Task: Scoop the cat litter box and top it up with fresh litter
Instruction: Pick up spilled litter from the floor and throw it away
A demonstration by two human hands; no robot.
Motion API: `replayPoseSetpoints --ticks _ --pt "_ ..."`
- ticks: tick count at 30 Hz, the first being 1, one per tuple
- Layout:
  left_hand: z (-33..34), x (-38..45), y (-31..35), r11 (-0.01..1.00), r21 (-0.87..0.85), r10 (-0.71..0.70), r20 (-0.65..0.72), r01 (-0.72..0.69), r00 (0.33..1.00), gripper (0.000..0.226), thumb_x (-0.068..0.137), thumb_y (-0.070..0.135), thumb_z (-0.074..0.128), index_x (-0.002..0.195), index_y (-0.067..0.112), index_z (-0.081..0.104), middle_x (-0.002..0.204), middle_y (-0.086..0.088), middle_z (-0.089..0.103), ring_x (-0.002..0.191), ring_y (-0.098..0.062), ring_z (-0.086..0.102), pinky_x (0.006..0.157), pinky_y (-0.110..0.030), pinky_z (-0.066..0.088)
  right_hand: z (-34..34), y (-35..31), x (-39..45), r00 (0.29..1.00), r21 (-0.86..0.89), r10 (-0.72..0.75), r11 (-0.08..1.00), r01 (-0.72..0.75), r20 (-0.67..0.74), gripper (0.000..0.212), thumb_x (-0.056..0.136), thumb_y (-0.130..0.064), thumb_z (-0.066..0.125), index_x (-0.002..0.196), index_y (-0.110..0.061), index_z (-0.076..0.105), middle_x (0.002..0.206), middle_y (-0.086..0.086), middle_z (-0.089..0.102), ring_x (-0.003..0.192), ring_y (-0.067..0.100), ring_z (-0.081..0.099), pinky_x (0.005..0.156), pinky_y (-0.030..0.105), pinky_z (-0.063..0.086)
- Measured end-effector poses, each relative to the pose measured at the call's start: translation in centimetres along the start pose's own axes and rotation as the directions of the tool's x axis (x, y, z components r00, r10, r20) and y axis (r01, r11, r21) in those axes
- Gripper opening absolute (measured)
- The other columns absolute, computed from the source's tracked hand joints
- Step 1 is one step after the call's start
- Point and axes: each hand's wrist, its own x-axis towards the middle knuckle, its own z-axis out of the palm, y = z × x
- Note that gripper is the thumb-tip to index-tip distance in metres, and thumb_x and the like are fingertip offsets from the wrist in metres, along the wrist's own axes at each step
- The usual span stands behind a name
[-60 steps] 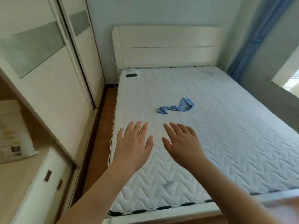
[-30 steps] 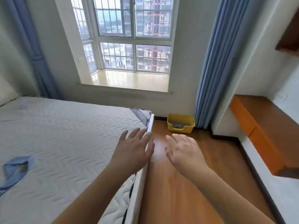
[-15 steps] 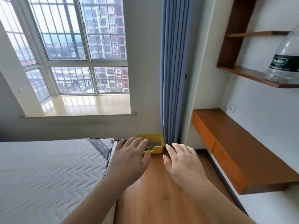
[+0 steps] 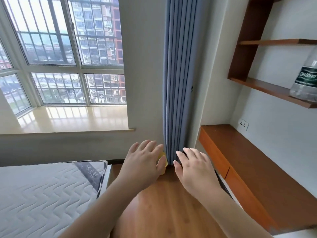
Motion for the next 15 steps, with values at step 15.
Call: replayPoseSetpoints --ticks 15 --pt "7.9 12.9 -10.0 0.997 0.003 0.073 0.029 -0.073 0.997 0.055 0.095 0.043 0.022 0.137 0.024 0.052 0.137 0.005 0.056 0.134 -0.017 0.044 0.113 -0.043 0.029 6.8 2.4 12.8 0.998 -0.052 0.054 0.997 -0.051 0.046 0.063 0.094 -0.047 0.015 0.125 -0.019 0.061 0.126 0.003 0.061 0.121 0.022 0.052 0.100 0.039 0.042"
